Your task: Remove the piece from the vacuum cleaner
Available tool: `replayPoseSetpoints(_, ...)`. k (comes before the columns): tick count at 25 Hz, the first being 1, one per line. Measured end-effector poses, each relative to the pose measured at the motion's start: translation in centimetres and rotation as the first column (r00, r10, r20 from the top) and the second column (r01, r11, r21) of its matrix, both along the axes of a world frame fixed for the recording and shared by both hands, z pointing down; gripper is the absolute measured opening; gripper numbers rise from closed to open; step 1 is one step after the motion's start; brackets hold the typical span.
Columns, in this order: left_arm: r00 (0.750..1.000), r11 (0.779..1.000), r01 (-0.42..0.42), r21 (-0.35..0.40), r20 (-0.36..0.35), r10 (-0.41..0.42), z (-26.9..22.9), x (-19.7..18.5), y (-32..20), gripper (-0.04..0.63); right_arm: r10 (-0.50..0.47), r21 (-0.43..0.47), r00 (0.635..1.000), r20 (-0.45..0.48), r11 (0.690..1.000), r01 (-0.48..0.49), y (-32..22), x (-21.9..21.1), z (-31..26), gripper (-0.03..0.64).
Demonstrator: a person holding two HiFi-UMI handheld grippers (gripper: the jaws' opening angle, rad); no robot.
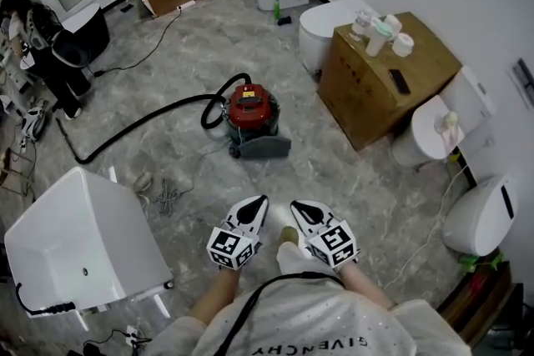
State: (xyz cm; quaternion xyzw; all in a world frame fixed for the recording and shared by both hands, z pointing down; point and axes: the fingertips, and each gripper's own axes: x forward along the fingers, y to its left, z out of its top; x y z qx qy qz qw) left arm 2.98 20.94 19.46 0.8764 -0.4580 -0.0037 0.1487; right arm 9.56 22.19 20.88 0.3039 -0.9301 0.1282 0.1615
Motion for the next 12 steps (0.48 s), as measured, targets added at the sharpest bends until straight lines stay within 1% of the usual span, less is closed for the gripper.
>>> replayPoseSetpoints(2, 1.000, 0.999, 0.025, -0.020, -0.001, -0.025, 0.1, 0.1, -1.3, 0.023, -0.006, -0.017, 1.000, -0.002, 1.000, 0.006, -1.5, 0.5, 0.3, 0.015)
replayPoseSetpoints(5, 0.998, 0.997, 0.064, -0.045, 0.009, -0.064, 0.2, -0.4, -2.9, 0.023, -0.045, -0.046, 0.999, 0.002, 0.998, 0.045, -3.4, 0.5, 0.8, 0.015)
replayPoseSetpoints(9, 0.992, 0.991, 0.118, -0.062, 0.043, -0.115, 0.7, -2.1, -4.9, 0.023, -0.106, -0.071, 0.994, 0.014, 0.992, 0.107, -5.8, 0.0, 2.2, 0.014)
replayPoseSetpoints(12, 0.986, 0.981, 0.161, -0.108, 0.058, -0.155, 1.9, -3.7, -5.4, 0.023, -0.141, -0.107, 0.990, -0.014, 0.985, 0.139, -7.0, -0.1, 4.4, 0.014)
